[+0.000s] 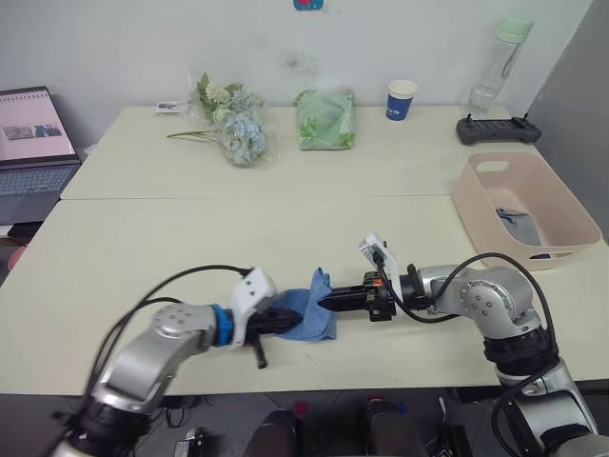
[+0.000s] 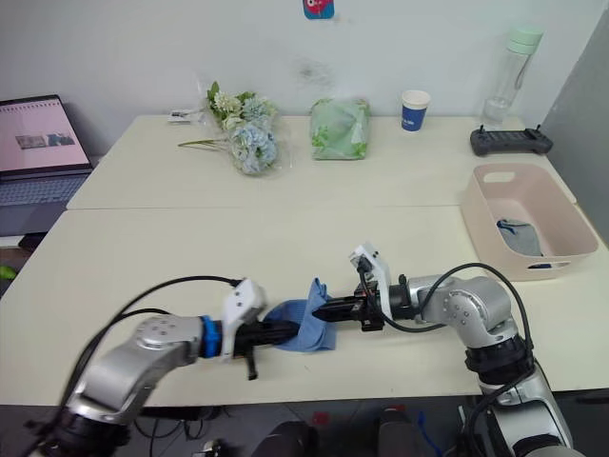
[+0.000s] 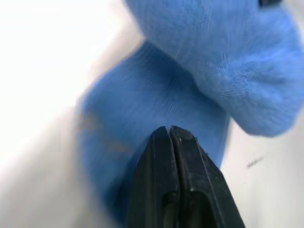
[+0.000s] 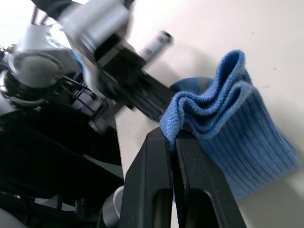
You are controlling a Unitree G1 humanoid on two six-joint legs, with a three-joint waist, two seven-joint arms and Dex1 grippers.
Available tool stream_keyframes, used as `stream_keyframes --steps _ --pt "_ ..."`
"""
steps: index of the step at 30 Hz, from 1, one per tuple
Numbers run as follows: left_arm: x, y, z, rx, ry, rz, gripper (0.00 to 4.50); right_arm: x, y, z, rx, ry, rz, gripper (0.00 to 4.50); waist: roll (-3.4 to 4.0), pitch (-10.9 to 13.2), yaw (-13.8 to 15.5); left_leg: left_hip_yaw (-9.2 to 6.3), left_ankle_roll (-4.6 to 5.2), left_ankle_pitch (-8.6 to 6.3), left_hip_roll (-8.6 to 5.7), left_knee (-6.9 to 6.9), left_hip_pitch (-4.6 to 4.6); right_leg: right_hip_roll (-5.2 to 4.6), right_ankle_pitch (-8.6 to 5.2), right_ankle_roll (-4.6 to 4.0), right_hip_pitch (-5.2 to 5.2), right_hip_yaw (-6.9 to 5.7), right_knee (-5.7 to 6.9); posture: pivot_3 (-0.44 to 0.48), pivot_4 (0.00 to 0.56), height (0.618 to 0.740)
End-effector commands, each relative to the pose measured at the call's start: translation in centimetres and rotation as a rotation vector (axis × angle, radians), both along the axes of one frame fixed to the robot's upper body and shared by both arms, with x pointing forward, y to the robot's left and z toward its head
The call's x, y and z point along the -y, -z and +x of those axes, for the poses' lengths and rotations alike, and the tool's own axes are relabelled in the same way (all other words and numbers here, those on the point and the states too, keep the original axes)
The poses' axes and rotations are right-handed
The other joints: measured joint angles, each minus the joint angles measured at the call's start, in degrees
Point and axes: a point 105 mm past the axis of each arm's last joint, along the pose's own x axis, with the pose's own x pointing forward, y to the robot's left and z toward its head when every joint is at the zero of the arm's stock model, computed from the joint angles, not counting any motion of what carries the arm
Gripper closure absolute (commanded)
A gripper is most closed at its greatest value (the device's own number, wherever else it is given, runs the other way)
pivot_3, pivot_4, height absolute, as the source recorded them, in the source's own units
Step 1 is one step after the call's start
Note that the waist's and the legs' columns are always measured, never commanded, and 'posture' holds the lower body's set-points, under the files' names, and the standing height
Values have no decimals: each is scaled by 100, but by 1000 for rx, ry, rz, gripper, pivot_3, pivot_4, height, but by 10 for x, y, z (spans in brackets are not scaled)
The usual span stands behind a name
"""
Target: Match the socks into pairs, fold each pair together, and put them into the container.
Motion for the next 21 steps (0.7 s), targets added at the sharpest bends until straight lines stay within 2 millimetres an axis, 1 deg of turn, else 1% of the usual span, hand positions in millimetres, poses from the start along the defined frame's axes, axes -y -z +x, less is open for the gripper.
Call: stream_keyframes --steps 1,3,5,7,8,9,11,13,14,16,17,19,21 --pt "-18 -47 -5 81 -31 -48 4500 -16 -17 1 46 -39 71 3766 -1 1 -10 1 1 -1 0 1 0 0 0 0 0 1 -1 0 150 740" --pt "-31 -62 -5 112 -66 -47 4500 -18 -21 -1 32 -50 103 3029 1 1 -8 -1 1 -1 1 0 0 0 0 0 0 0 0 0 150 740" --pt "-35 -70 -6 127 -62 -47 4500 -15 -27 0 27 -44 126 2332 2 2 -2 0 -11 6 -3 0 0 0 0 0 0 0 -4 0 150 740" --pt "-32 -73 -8 141 -32 -32 4500 -9 -41 0 21 -44 170 1721 2 3 24 -1 -13 7 -9 0 -1 -3 0 0 2 0 -7 0 150 740" --pt "-29 -74 -8 156 -15 -27 4500 -5 -46 2 16 -28 177 1327 2 3 27 -1 -13 7 -11 1 -2 -4 0 0 2 1 -8 0 150 740" --pt "-24 -74 -7 166 0 -31 4500 -1 -47 4 16 -19 171 1034 2 3 28 0 -13 7 -13 2 -2 -5 0 0 3 2 -9 0 150 740" --pt "-14 -74 -7 171 29 -48 4500 6 -44 6 35 5 132 1034 3 3 37 -1 -12 6 -13 2 -2 -6 0 0 4 1 -9 0 150 740" --pt "-2 -57 -9 148 83 -4 4500 20 -27 19 21 106 28 1034 2 2 32 -1 -11 6 -12 0 -2 -6 0 0 5 1 -11 0 150 740" --pt "0 -53 -9 142 98 11 4500 24 -23 22 14 134 1 1034 3 3 21 1 -11 6 -12 -2 0 -6 0 0 5 3 -11 0 150 740" --pt "0 -42 -7 138 100 39 4500 28 -17 23 22 144 -37 1034 3 3 10 5 -13 7 -11 -5 -2 -6 0 0 2 7 -9 0 150 740" --pt "0 -33 -4 139 97 57 4500 31 -12 22 22 150 -62 1034 3 3 -3 6 -12 7 -10 -5 -3 -6 0 -1 -1 8 -9 0 150 740" --pt "-3 -6 1 125 76 126 4500 37 -1 22 26 161 -132 1034 9 4 -8 10 -12 6 -6 -8 -1 -5 0 -1 -2 9 -7 0 150 740" --pt "-8 15 5 108 55 185 4500 36 4 19 11 149 -150 1034 9 4 -18 12 -10 5 -6 -8 0 -5 0 -1 -2 10 -5 0 150 740"
